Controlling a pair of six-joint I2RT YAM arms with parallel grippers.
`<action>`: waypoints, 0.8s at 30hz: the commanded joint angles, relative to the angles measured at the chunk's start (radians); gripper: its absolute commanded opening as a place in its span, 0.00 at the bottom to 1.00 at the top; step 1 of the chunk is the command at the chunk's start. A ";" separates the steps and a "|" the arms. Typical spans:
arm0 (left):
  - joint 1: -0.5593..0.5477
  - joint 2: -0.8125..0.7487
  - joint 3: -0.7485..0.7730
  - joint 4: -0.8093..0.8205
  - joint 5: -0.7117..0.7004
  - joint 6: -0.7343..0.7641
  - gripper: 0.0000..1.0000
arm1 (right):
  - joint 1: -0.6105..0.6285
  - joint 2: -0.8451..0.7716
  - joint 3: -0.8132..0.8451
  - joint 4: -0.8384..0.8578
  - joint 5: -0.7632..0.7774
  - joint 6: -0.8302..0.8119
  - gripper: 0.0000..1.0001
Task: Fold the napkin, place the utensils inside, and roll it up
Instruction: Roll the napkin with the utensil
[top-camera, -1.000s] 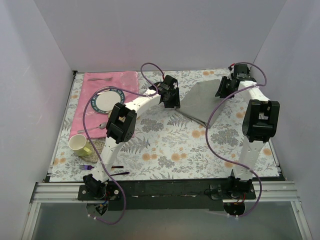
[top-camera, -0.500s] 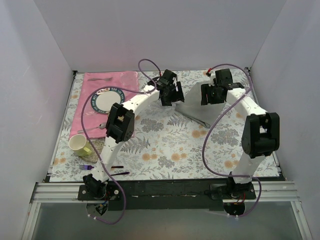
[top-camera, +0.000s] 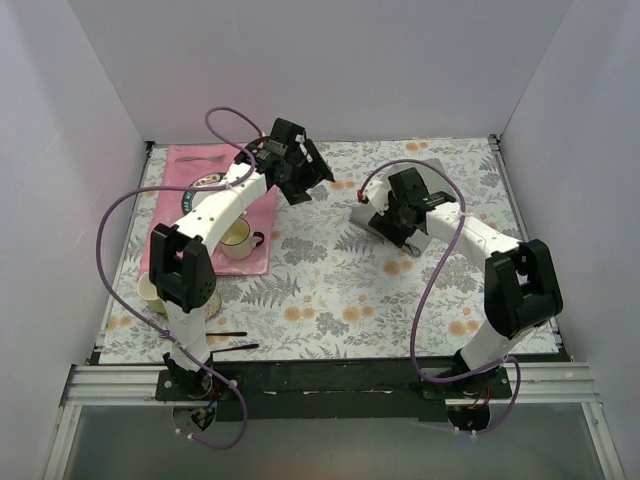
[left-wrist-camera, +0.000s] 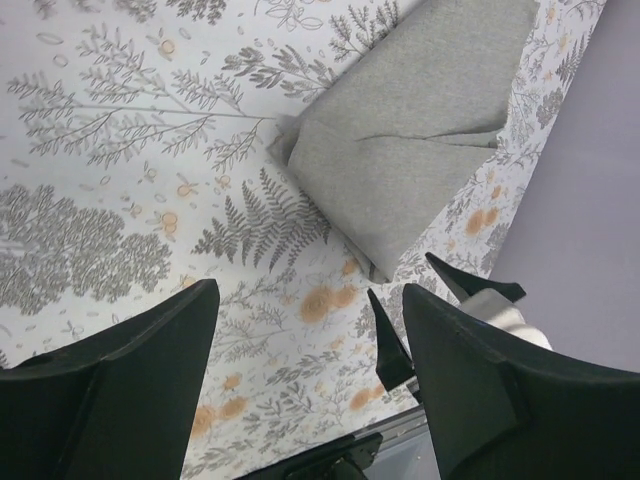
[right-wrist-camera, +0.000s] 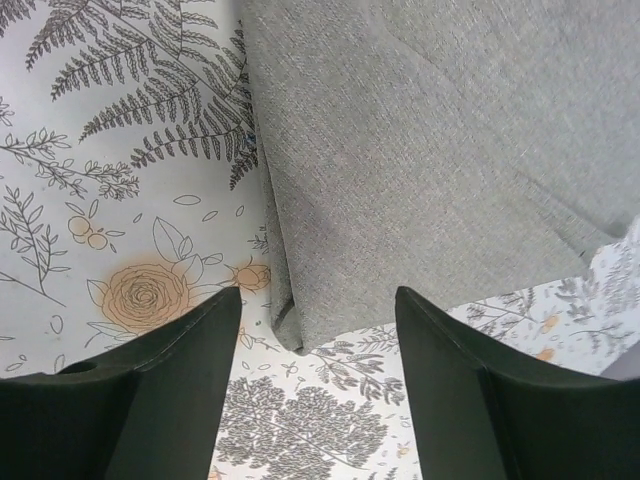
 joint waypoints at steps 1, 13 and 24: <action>0.000 -0.110 -0.123 -0.037 0.001 -0.071 0.73 | 0.028 0.034 0.026 0.004 0.080 -0.103 0.68; 0.025 -0.184 -0.243 0.001 0.055 -0.096 0.73 | 0.114 0.022 -0.129 0.191 0.203 -0.103 0.57; 0.025 -0.217 -0.327 0.066 0.072 -0.127 0.70 | 0.122 0.078 -0.161 0.266 0.267 -0.117 0.48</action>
